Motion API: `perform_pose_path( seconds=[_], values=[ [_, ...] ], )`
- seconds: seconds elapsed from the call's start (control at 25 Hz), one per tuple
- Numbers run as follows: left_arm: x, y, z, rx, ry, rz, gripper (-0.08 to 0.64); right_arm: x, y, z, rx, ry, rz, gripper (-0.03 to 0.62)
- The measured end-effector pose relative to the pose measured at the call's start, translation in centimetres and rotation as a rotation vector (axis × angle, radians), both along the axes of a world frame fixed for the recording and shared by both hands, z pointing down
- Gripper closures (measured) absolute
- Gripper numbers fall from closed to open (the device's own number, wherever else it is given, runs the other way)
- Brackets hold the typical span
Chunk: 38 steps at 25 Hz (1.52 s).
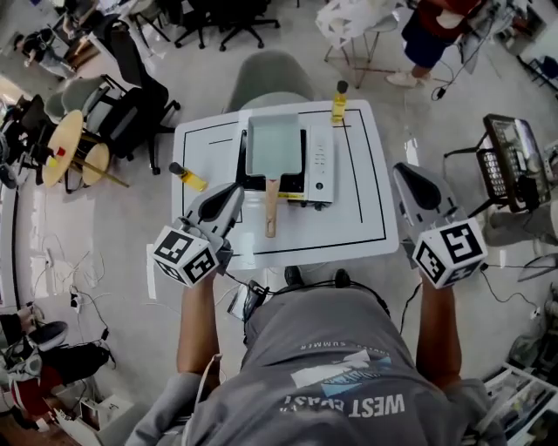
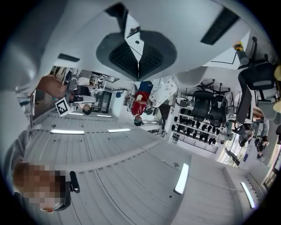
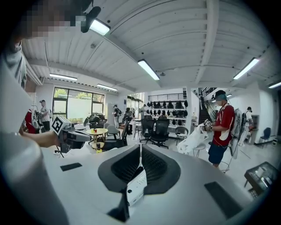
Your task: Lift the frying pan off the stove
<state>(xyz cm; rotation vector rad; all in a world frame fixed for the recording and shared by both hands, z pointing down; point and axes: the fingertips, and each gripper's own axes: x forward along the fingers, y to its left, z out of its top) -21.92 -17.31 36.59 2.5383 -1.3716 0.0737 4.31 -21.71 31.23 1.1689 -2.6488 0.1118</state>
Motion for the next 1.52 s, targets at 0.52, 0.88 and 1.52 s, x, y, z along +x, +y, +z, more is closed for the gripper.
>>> perform_pose_path(
  seconds=[0.52, 0.88, 1.52],
  values=[
    [-0.2, -4.8, 7.6, -0.181, 0.052, 0.095, 0.560, 0.3, -1.1, 2.4, -0.075, 0.033, 0.095, 0.566],
    [-0.3, -5.4, 14.3, -0.353, 0.160, 0.109, 0.477, -0.4, -1.7, 4.3, -0.118, 0.051, 0.101, 0.565],
    [1.5, -5.1, 21.2, -0.570, 0.433, 0.099, 0.219, -0.1, -1.8, 7.1, -0.179, 0.068, 0.113, 0.563]
  ],
)
